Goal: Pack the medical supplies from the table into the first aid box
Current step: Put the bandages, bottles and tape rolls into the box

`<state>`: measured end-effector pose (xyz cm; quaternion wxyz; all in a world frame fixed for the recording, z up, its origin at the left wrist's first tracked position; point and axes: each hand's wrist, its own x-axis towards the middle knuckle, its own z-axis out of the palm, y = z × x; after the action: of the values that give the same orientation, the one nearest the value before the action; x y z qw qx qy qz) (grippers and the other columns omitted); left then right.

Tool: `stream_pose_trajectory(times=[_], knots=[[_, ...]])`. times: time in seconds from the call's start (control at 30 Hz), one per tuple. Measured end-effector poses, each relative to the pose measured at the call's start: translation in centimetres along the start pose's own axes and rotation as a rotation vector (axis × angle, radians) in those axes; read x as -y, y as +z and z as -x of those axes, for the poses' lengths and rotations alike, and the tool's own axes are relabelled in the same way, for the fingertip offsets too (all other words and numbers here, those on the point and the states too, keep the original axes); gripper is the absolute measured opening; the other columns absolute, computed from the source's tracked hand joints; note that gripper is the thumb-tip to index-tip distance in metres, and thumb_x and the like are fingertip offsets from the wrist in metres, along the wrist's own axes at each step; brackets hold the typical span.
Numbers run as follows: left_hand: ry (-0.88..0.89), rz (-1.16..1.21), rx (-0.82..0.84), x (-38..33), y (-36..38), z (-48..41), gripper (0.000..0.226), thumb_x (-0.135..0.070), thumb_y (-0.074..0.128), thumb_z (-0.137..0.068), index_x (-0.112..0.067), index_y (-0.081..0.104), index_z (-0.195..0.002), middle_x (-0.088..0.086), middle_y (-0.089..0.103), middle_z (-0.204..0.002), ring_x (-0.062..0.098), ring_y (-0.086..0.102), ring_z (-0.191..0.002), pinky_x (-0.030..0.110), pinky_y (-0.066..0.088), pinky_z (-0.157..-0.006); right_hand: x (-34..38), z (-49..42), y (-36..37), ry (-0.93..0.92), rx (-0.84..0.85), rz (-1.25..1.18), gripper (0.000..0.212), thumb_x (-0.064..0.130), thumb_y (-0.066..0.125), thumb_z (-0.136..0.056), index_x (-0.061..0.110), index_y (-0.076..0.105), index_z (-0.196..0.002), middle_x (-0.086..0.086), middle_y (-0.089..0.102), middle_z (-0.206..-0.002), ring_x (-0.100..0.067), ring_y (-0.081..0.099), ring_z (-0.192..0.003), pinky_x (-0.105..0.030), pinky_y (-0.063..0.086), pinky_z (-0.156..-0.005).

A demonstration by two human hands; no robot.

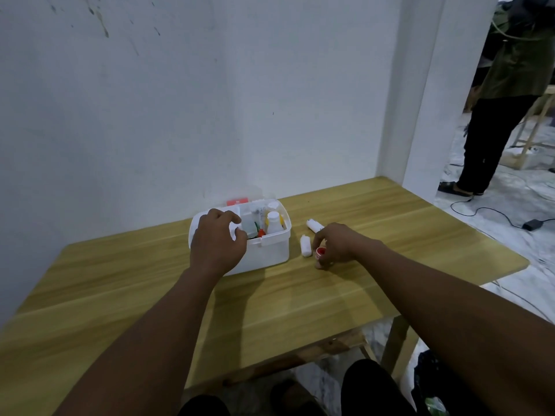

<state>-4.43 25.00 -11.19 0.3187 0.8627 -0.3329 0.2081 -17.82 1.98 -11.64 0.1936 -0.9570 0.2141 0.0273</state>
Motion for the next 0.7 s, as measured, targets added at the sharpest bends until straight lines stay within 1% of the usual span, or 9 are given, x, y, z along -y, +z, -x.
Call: stream_pose_trajectory(times=[0.03, 0.1, 0.2, 0.27, 0.37, 0.43, 0.53, 0.6, 0.7], knots=[[0.002, 0.000, 0.003, 0.1, -0.1, 0.0, 0.025, -0.023, 0.062, -0.082, -0.016, 0.070, -0.105, 0.007, 0.065, -0.112, 0.027, 0.056, -0.107, 0.038, 0.048, -0.085, -0.2, 0.0, 0.0, -0.001, -0.001, -0.023, 0.030, 0.024, 0.088, -0.067, 0.023, 0.075, -0.094, 0.000, 0.061, -0.128, -0.019, 0.060, -0.104, -0.028, 0.047, -0.077], [-0.005, 0.003, 0.009, 0.4, -0.1, -0.2, 0.025, -0.024, 0.062, -0.083, -0.017, 0.069, -0.105, 0.007, 0.064, -0.112, 0.027, 0.056, -0.107, 0.039, 0.050, -0.084, -0.6, 0.0, -0.1, 0.000, 0.014, -0.050, 0.025, 0.021, 0.087, -0.068, 0.024, 0.074, -0.089, 0.007, 0.060, -0.102, -0.015, 0.059, -0.098, -0.026, 0.046, -0.075], [-0.060, -0.010, -0.001, 0.7, -0.6, -0.3, 0.025, -0.024, 0.062, -0.084, -0.018, 0.069, -0.107, 0.005, 0.063, -0.113, 0.025, 0.055, -0.106, 0.036, 0.049, -0.080, -1.0, -0.4, -0.1, -0.002, 0.021, -0.023, 0.018, 0.020, 0.084, -0.071, 0.022, 0.077, -0.088, 0.014, 0.059, -0.092, -0.012, 0.058, -0.094, -0.024, 0.044, -0.070], [-0.105, -0.014, -0.013, 1.0, -1.0, -0.2, 0.024, -0.023, 0.062, -0.085, -0.018, 0.069, -0.107, 0.006, 0.062, -0.114, 0.025, 0.056, -0.107, 0.035, 0.048, -0.079, -1.0, -0.5, -0.3, -0.005, 0.038, 0.006, 0.016, 0.024, 0.082, -0.073, 0.021, 0.078, -0.089, 0.013, 0.063, -0.091, -0.012, 0.058, -0.093, -0.022, 0.042, -0.065], [-0.184, 0.035, -0.028, 2.0, -1.9, 0.1, 0.022, -0.020, 0.059, -0.086, -0.017, 0.069, -0.106, 0.008, 0.060, -0.116, 0.026, 0.056, -0.107, 0.031, 0.043, -0.078, -0.3, -0.8, -2.2, -0.005, 0.037, 0.053, 0.025, 0.029, 0.083, -0.075, 0.019, 0.079, -0.098, 0.002, 0.072, -0.102, -0.015, 0.062, -0.097, -0.027, 0.048, -0.076], [-0.224, 0.101, -0.062, 2.6, -2.6, 0.2, 0.021, -0.017, 0.057, -0.088, -0.016, 0.069, -0.106, 0.009, 0.059, -0.117, 0.024, 0.057, -0.106, 0.027, 0.038, -0.079, 0.8, -1.1, -5.0, -0.023, -0.030, 0.054, 0.030, 0.030, 0.085, -0.072, 0.017, 0.079, -0.099, -0.001, 0.075, -0.103, -0.017, 0.064, -0.098, -0.029, 0.049, -0.079], [-0.309, 0.175, -0.097, 2.9, -4.1, 0.2, 0.027, -0.015, 0.052, -0.091, -0.014, 0.069, -0.112, 0.010, 0.061, -0.119, 0.019, 0.056, -0.100, 0.026, 0.037, -0.085, 4.2, -1.3, -10.0, -0.093, -0.161, 0.004, 0.032, 0.032, 0.088, -0.067, 0.017, 0.080, -0.095, 0.000, 0.075, -0.096, -0.015, 0.064, -0.093, -0.024, 0.046, -0.069], [-0.423, 0.268, -0.044, 3.5, -4.8, 0.1, 0.029, -0.020, 0.049, -0.094, -0.014, 0.070, -0.113, 0.007, 0.066, -0.119, 0.021, 0.059, -0.105, 0.030, 0.042, -0.091, 7.9, -1.1, -12.0, -0.177, -0.190, -0.056, 0.033, 0.030, 0.089, -0.068, 0.017, 0.080, -0.096, 0.001, 0.074, -0.094, -0.013, 0.062, -0.090, -0.021, 0.044, -0.063], [-0.618, 0.596, 0.002, 4.2, -6.0, -0.3, 0.026, -0.032, 0.052, -0.083, -0.019, 0.074, -0.089, 0.004, 0.074, -0.103, 0.027, 0.068, -0.098, 0.047, 0.055, -0.091, 14.5, -0.9, -11.2, -0.321, -0.120, -0.051, 0.034, 0.033, 0.088, -0.069, 0.021, 0.078, -0.099, 0.004, 0.072, -0.097, -0.013, 0.062, -0.093, -0.022, 0.046, -0.067]])
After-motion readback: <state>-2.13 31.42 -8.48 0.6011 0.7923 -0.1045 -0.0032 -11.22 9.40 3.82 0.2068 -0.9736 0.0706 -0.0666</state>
